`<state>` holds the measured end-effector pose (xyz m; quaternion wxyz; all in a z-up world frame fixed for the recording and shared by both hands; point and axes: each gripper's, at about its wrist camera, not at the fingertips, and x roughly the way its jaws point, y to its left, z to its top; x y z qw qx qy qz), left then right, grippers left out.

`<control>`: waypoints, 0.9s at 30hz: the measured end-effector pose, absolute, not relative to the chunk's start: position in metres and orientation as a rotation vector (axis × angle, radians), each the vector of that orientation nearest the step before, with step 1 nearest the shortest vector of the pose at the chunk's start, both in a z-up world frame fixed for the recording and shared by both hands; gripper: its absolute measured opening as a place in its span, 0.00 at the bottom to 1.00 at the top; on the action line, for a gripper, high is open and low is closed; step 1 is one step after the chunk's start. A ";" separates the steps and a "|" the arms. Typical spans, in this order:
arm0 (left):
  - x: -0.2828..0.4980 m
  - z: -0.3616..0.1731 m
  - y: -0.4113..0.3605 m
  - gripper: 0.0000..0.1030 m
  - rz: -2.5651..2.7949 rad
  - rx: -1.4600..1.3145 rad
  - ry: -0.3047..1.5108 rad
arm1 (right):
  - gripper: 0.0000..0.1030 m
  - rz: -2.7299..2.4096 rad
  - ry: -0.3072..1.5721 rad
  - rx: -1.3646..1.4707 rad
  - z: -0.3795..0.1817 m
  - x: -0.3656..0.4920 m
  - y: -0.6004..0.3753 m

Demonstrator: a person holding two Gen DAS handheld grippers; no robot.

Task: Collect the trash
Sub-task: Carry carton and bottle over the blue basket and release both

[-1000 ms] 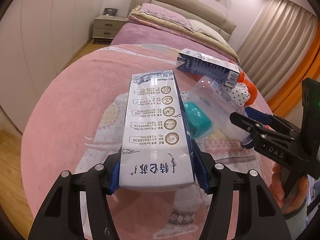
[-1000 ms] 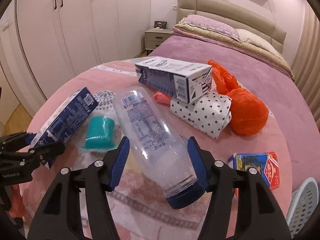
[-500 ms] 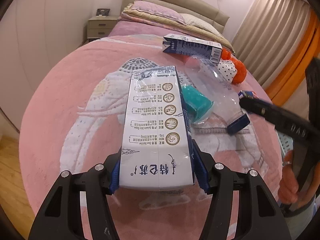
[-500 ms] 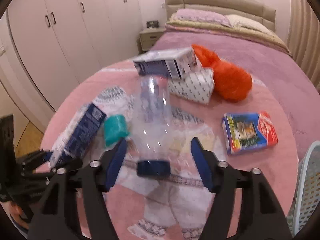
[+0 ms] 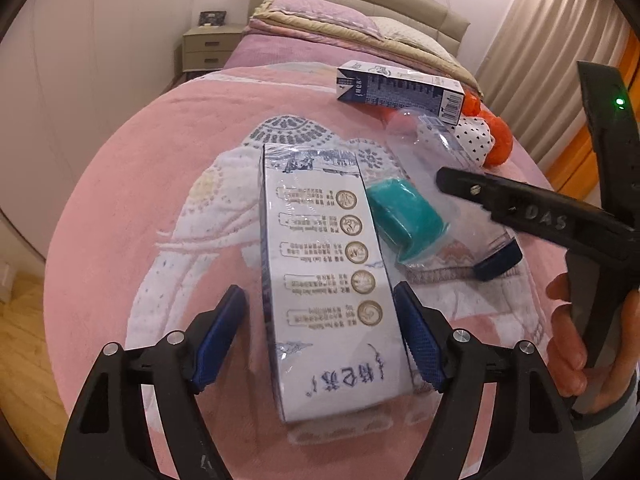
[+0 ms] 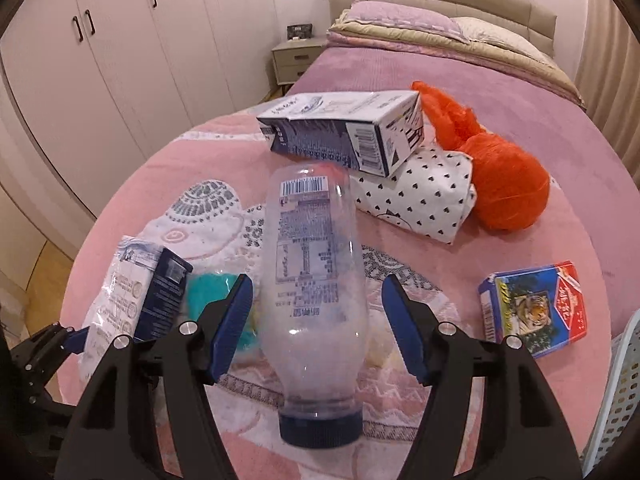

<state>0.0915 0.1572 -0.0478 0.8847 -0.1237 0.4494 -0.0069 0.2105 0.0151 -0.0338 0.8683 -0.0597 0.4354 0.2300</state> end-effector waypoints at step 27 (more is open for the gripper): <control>0.100 0.027 0.011 0.60 -0.349 -0.142 0.720 | 0.51 0.277 0.732 0.073 0.030 0.136 -0.154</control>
